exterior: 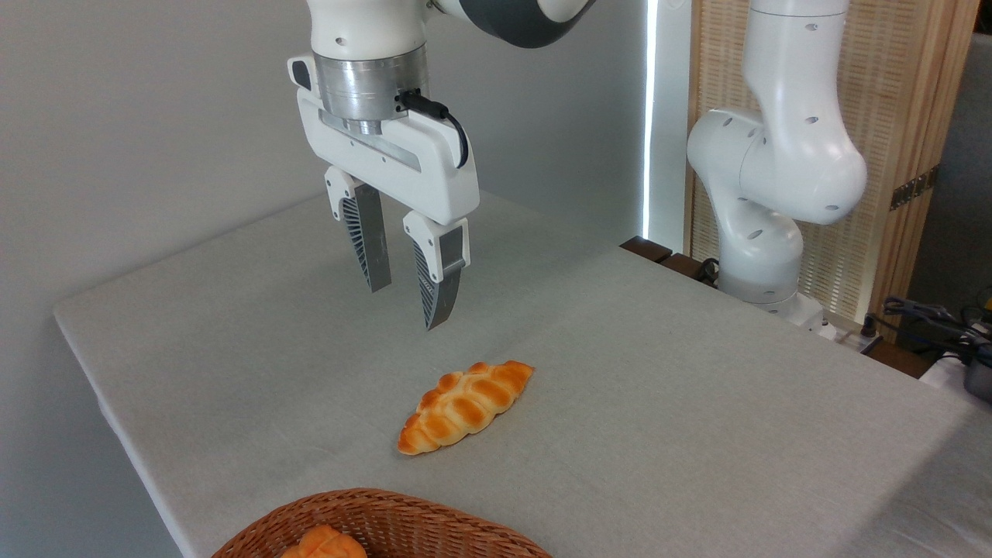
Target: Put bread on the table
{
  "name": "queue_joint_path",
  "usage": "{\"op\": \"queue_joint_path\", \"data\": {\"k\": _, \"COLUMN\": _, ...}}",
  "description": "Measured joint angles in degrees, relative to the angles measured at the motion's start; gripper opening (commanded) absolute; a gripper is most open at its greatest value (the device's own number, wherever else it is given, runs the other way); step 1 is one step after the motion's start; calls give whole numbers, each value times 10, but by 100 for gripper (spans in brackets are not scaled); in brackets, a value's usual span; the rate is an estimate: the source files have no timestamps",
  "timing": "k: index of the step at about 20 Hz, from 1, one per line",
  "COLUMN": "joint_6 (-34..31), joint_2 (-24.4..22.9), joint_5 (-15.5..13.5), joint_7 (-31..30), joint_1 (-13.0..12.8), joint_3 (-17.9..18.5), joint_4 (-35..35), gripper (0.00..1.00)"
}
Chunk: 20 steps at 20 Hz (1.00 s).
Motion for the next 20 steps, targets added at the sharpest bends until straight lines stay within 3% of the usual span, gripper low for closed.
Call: {"op": "queue_joint_path", "data": {"k": 20, "joint_6": 4, "joint_2": -1, "joint_5": 0, "joint_7": 0, "joint_1": 0, "joint_3": 1, "joint_4": 13, "gripper": 100}}
